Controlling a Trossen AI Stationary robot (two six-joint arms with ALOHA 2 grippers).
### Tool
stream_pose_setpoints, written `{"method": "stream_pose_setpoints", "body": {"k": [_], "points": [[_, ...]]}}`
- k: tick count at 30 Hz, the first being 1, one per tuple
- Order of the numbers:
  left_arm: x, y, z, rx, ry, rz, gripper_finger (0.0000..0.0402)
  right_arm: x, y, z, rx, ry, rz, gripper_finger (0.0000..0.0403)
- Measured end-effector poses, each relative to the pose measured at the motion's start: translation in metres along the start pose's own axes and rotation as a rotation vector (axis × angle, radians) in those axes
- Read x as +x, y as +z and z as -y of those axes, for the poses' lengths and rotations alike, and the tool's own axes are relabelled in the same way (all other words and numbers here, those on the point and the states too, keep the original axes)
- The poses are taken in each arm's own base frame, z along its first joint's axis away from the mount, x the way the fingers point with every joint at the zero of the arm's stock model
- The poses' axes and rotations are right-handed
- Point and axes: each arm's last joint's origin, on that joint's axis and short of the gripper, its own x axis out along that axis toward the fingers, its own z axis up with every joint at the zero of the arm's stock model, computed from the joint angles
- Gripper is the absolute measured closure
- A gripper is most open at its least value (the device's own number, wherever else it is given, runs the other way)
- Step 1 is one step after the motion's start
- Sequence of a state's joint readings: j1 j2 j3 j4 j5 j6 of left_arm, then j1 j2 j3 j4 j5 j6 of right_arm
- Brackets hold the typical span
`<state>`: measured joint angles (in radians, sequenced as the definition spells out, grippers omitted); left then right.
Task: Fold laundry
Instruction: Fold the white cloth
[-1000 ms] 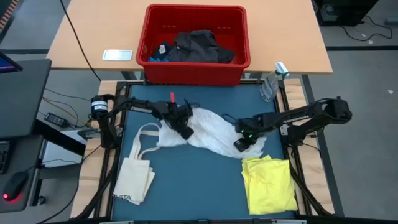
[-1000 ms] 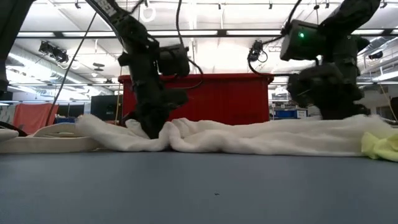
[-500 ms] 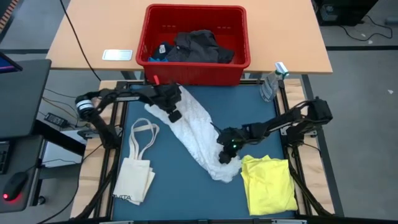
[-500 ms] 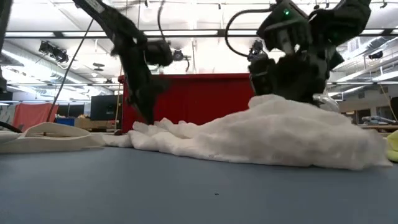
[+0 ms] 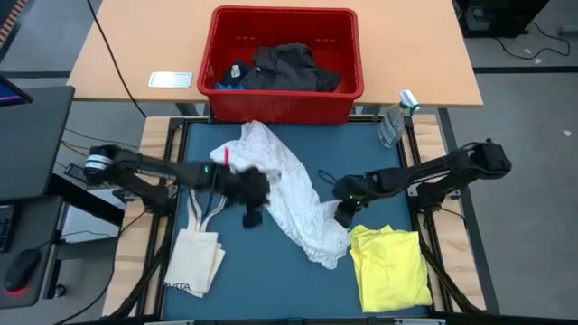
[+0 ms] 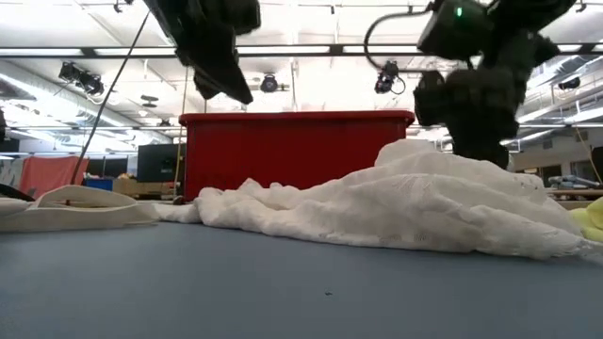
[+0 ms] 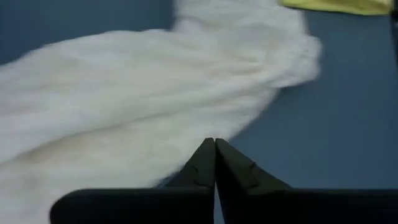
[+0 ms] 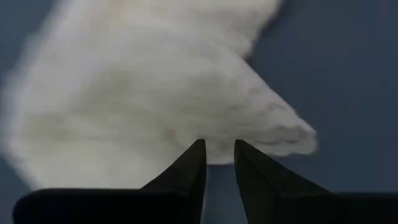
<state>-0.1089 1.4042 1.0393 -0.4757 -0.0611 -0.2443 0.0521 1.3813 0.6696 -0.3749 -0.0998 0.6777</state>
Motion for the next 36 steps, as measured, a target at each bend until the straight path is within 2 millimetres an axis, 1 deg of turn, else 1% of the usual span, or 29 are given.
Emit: {"method": "stream_pose_setpoints", "body": {"k": [3, 5, 7, 10, 13, 15, 18, 20, 21, 24, 26, 29, 31, 34, 36], "points": [[0.014, -0.005, 0.029, 0.024, 0.022, 0.038, 0.0382, 0.017, -0.006, -0.004, -0.032, -0.005, -0.034, 0.0319], [0.023, -0.009, 0.042, 0.041, 0.024, 0.039, 0.0379, 0.03, -0.011, -0.013, -0.039, 0.022, -0.061, 0.0324], [0.033, -0.015, 0.051, 0.04, 0.014, 0.012, 0.0379, 0.041, -0.02, -0.024, -0.005, 0.031, -0.091, 0.0329], [0.041, -0.027, 0.065, 0.051, 0.004, -0.047, 0.0378, 0.052, -0.037, -0.052, 0.04, 0.07, -0.151, 0.0339], [0.038, -0.038, 0.08, 0.107, -0.018, -0.095, 0.0377, 0.056, -0.054, -0.089, 0.01, 0.132, -0.189, 0.035], [0.035, -0.045, 0.09, 0.146, -0.039, -0.109, 0.0377, 0.055, -0.061, -0.119, -0.033, 0.203, -0.194, 0.0355], [0.027, -0.055, 0.108, 0.192, -0.077, -0.12, 0.0377, 0.047, -0.067, -0.163, -0.094, 0.305, -0.204, 0.0359], [0.021, -0.06, 0.123, 0.208, -0.126, -0.09, 0.0376, 0.042, -0.073, -0.183, -0.132, 0.32, -0.219, 0.0359], [0.018, -0.063, 0.131, 0.227, -0.151, -0.082, 0.0376, 0.037, -0.076, -0.193, -0.153, 0.337, -0.205, 0.0359], [0.015, -0.074, 0.152, 0.29, -0.196, -0.047, 0.0364, 0.011, -0.079, -0.219, -0.201, 0.367, -0.114, 0.0357], [0.014, -0.081, 0.163, 0.346, -0.212, -0.022, 0.0344, -0.005, -0.082, -0.226, -0.254, 0.315, -0.054, 0.0355], [0.024, -0.088, 0.176, 0.415, -0.21, 0.027, 0.0296, -0.021, -0.09, -0.231, -0.455, 0.196, 0.011, 0.0346], [0.037, -0.092, 0.183, 0.459, -0.201, 0.067, 0.0255, -0.027, -0.095, -0.235, -0.665, 0.166, 0.05, 0.0334], [0.061, -0.094, 0.186, 0.55, -0.13, 0.134, 0.019, -0.029, -0.102, -0.235, -0.978, 0.151, 0.059, 0.0303], [0.077, -0.095, 0.184, 0.58, -0.079, 0.153, 0.0149, -0.027, -0.099, -0.23, -1.11, 0.111, 0.052, 0.0278]]}}
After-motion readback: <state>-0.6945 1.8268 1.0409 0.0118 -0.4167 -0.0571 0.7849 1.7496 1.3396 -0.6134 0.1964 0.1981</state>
